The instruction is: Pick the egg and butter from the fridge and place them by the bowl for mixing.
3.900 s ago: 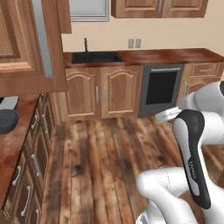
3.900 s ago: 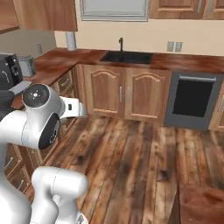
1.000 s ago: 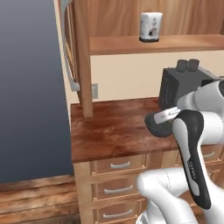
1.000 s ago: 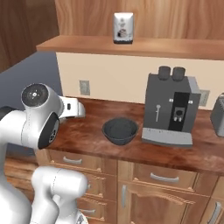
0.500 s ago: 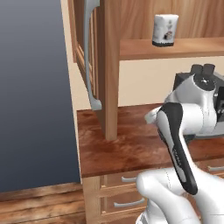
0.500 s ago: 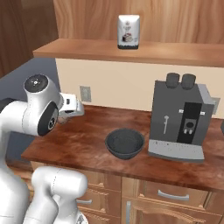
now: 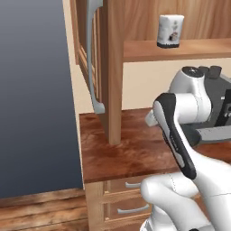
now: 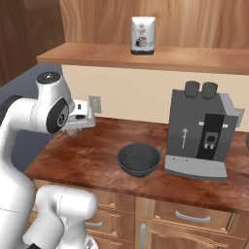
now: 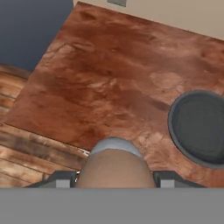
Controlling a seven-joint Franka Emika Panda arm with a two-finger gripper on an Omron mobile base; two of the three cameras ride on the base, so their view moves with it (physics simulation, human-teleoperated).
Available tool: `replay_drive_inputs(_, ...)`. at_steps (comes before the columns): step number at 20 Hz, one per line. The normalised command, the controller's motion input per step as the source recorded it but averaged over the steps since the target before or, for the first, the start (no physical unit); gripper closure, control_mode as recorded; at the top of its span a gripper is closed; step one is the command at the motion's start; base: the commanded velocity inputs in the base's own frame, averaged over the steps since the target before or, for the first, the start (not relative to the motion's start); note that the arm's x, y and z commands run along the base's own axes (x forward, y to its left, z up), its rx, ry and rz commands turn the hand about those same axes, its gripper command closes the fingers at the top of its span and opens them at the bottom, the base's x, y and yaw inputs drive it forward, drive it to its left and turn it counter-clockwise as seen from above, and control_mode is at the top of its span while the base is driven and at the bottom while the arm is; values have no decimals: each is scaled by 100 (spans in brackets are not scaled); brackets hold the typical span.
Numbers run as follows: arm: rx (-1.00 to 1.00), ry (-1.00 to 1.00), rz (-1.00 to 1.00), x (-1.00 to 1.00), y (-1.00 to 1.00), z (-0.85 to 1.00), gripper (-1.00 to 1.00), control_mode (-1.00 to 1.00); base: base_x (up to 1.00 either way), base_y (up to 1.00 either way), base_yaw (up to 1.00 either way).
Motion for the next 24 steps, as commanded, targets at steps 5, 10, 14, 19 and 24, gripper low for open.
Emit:
replay_drive_inputs(5, 0, 10, 0, 0, 0, -88, 100, -100, 0, 0, 0)
replay_drive_inputs(10, -4, 8, 0, 25, 0, -74, 100, -100, 0, 0, 0)
replay_drive_inputs(14, 0, 0, 0, 56, 0, -16, 100, -100, 0, 0, 0)
replay_drive_inputs(19, 0, 0, 0, 65, 0, -17, 100, -100, 0, 0, 0)
replay_drive_inputs(24, 0, -1, 0, 64, -3, -33, 100, -100, 0, 0, 0)
